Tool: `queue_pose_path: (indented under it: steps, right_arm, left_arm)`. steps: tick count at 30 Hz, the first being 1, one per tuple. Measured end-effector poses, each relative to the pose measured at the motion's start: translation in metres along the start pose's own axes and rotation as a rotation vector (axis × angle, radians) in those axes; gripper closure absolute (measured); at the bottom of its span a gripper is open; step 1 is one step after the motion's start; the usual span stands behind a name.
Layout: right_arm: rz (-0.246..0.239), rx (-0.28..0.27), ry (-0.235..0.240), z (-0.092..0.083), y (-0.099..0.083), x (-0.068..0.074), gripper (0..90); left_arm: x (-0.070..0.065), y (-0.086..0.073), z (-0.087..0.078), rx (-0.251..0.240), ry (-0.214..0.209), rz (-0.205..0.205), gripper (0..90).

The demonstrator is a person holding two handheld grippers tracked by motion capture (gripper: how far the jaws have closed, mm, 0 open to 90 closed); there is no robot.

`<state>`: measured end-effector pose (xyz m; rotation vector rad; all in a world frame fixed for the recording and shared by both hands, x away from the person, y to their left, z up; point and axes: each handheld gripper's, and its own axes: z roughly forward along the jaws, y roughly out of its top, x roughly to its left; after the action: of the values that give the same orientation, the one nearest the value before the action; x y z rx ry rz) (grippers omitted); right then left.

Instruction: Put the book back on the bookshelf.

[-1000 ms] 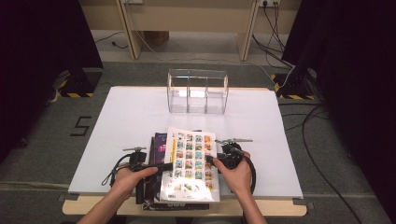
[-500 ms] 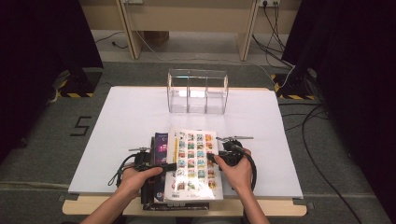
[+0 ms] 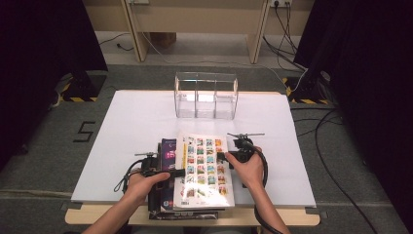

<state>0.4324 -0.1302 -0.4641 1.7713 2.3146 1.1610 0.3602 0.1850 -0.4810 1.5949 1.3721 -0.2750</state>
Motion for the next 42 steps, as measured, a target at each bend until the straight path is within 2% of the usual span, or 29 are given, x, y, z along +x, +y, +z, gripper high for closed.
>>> queue_pose_path:
  steps: [3,7,11,15,18,22,23,24,25,26,27,29,30,31,32,34,35,36,40,42]
  right_arm:
    - [0.028,0.012,0.029,0.007,0.010,-0.007,40.5]
    - [0.048,0.034,0.043,0.012,0.018,-0.012,38.4]
    - [0.065,0.035,0.059,0.017,0.023,-0.015,35.7]
    - [0.123,0.034,0.111,0.024,0.027,-0.025,33.1]
    - [0.156,0.033,0.146,0.027,0.029,-0.029,34.9]
    - [0.148,0.041,0.141,0.028,0.032,-0.029,35.5]
    - [0.104,0.028,0.097,0.025,0.034,-0.023,38.5]
    - [0.104,0.028,0.097,0.025,0.034,-0.023,38.5]
    - [0.067,0.005,0.040,0.019,0.036,-0.014,45.1]
    - [0.067,0.005,0.040,0.019,0.036,-0.014,45.1]
    - [0.033,-0.025,-0.003,0.012,0.038,-0.005,53.0]
    - [0.014,-0.051,-0.019,0.005,0.040,0.003,58.0]
    - [0.014,-0.051,-0.019,0.005,0.040,0.003,58.0]
    - [-0.001,-0.085,-0.002,-0.001,0.044,0.011,63.0]
    - [-0.001,-0.085,-0.002,-0.001,0.044,0.011,63.0]
    - [0.025,-0.099,0.040,-0.003,0.047,0.014,65.9]
    - [0.025,-0.099,0.040,-0.003,0.047,0.014,65.9]
    - [0.043,-0.092,0.046,0.002,0.048,0.014,65.9]
    - [0.049,-0.069,0.043,0.009,0.049,0.013,65.1]
    - [0.078,-0.014,0.100,0.019,0.049,0.009,64.6]
  left_arm:
    - [0.000,0.002,0.000,0.012,-0.001,0.001,66.3]
    - [0.001,0.005,0.000,0.028,-0.004,0.002,66.2]
    - [0.002,0.008,0.001,0.035,-0.001,0.004,66.3]
    - [0.003,0.012,0.002,0.044,0.002,0.009,66.1]
    - [0.004,0.015,0.003,0.048,0.012,0.015,65.8]
    - [0.004,0.018,0.003,0.057,0.027,0.029,65.0]
    - [0.004,0.020,0.003,0.064,0.037,0.040,65.0]
    - [0.004,0.020,0.003,0.064,0.037,0.040,64.9]
    - [0.004,0.021,0.003,0.075,0.051,0.054,64.8]
    - [0.004,0.021,0.003,0.075,0.051,0.054,64.7]
    - [0.006,0.022,0.003,0.081,0.064,0.056,64.3]
    - [0.008,0.022,0.003,0.083,0.059,0.048,64.4]
    - [0.009,0.022,0.002,0.087,0.054,0.042,64.4]
    - [0.010,0.023,0.002,0.089,0.053,0.038,64.8]
    - [0.010,0.023,0.002,0.089,0.053,0.038,64.7]
    - [0.011,0.023,0.002,0.091,0.051,0.032,64.7]
    - [0.011,0.023,0.002,0.091,0.051,0.032,64.6]
    - [0.012,0.024,0.001,0.090,0.050,0.031,64.6]
    - [0.013,0.024,0.001,0.091,0.047,0.030,64.5]
    - [0.013,0.024,0.001,0.088,0.042,0.030,64.5]
